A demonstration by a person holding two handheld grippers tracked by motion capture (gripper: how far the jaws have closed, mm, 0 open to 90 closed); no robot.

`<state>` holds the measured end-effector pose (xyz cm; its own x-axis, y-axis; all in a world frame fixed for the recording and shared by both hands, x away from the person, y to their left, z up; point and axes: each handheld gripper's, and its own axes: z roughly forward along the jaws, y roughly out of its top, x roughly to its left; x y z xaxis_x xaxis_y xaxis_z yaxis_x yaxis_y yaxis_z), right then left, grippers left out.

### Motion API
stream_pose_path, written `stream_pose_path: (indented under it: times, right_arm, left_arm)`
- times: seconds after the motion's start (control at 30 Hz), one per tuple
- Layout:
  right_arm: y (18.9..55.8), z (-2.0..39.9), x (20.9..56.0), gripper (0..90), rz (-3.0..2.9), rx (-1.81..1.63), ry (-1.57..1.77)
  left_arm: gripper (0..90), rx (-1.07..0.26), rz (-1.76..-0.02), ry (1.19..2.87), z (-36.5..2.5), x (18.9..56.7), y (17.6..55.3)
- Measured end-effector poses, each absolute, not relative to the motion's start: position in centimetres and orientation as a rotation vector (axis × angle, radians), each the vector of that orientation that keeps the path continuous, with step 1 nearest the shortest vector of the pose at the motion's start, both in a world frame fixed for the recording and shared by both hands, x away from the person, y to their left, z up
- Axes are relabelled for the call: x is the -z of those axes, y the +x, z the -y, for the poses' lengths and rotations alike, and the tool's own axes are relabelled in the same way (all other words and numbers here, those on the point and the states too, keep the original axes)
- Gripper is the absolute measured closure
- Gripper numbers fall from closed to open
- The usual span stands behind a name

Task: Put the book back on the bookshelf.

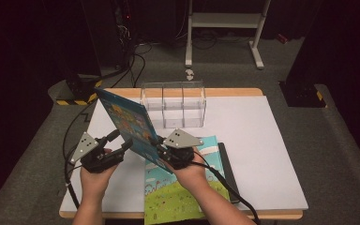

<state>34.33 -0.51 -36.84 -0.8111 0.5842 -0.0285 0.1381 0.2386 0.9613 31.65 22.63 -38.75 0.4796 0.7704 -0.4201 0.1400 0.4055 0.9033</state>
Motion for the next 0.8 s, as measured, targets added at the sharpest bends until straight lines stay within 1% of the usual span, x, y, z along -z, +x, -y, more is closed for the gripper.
stream_pose_path:
  times: [0.27, 0.57, 0.73, 0.8]
  right_arm:
    - [33.6, 0.3, 37.1, 82.3, -2.125, -1.596, 0.643]
    - [33.2, 0.4, 37.5, 82.2, -2.112, -1.613, 0.636]
    - [32.7, 0.1, 37.6, 81.3, -2.122, -1.628, 0.6]
    - [32.5, -0.1, 37.7, 79.9, -2.129, -1.632, 0.592]
  left_arm:
    - [32.2, -0.457, -0.981, 1.085, -20.8, 36.8, 30.1]
    - [24.5, -0.415, -0.963, 1.057, -19.0, 34.5, 29.3]
    - [20.3, -0.439, -0.964, 1.067, -18.0, 33.8, 29.1]
    - [20.8, -0.443, -0.972, 1.059, -17.9, 33.7, 29.0]
